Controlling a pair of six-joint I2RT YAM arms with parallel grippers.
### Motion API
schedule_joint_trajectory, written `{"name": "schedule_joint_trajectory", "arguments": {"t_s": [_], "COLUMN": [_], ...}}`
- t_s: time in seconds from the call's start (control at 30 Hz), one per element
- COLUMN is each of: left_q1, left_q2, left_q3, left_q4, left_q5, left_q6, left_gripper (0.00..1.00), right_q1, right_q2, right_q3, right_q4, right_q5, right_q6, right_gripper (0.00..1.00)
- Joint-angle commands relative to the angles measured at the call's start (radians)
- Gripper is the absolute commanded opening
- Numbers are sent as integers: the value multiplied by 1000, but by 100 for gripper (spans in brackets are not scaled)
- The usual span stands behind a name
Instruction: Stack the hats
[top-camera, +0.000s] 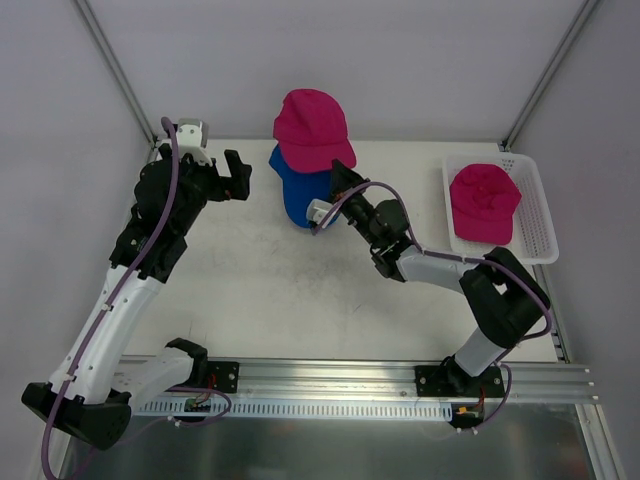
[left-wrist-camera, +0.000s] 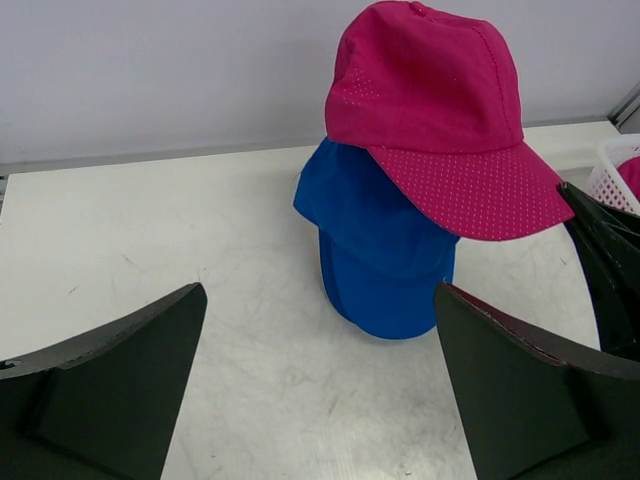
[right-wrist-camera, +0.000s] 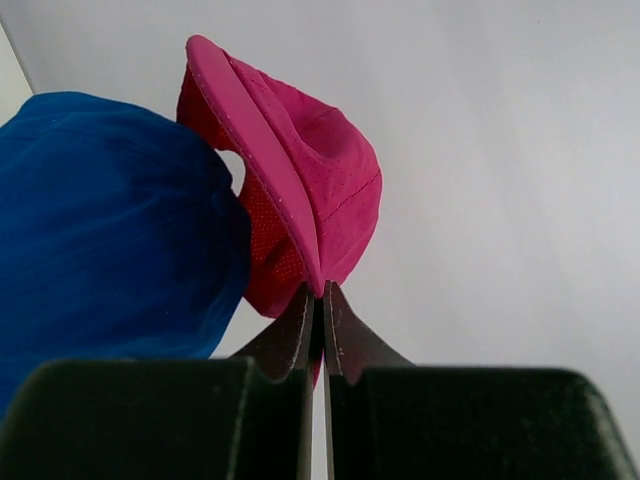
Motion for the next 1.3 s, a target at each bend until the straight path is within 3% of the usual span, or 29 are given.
{"name": "schedule_joint_trajectory", "arguments": {"t_s": [0.0, 0.6, 0.63, 0.77, 0.87, 1.03, 1.17, 1.27], "left_q1": [10, 10, 10, 10, 12, 15, 35, 102], "left_q2": [0, 28, 32, 46, 61, 84, 113, 147], "left_q3": [37, 36, 36, 36, 34, 26, 13, 0], "left_q4": [14, 10, 10, 11, 11, 11, 2, -18], "left_q5": [16, 16, 16, 31, 42, 66, 146, 276], "left_q6": [3, 23, 24, 21, 9, -22, -57, -134], "left_gripper": [99, 99, 99, 99, 99, 99, 99, 99], "right_q1": [19, 76, 79, 94, 117, 160, 188, 187], "right_q2": [-23, 72, 73, 64, 49, 26, -8, -112], "right_q3": [-36, -132, -137, -177, -203, -257, -309, -315], "right_q4": [207, 282, 288, 294, 294, 291, 274, 141], "right_q5": [12, 101, 115, 124, 125, 126, 116, 161], "right_q6": [-48, -154, -158, -171, -175, -166, -148, -88], "right_gripper": [0, 3, 7, 46, 60, 69, 97, 99]}}
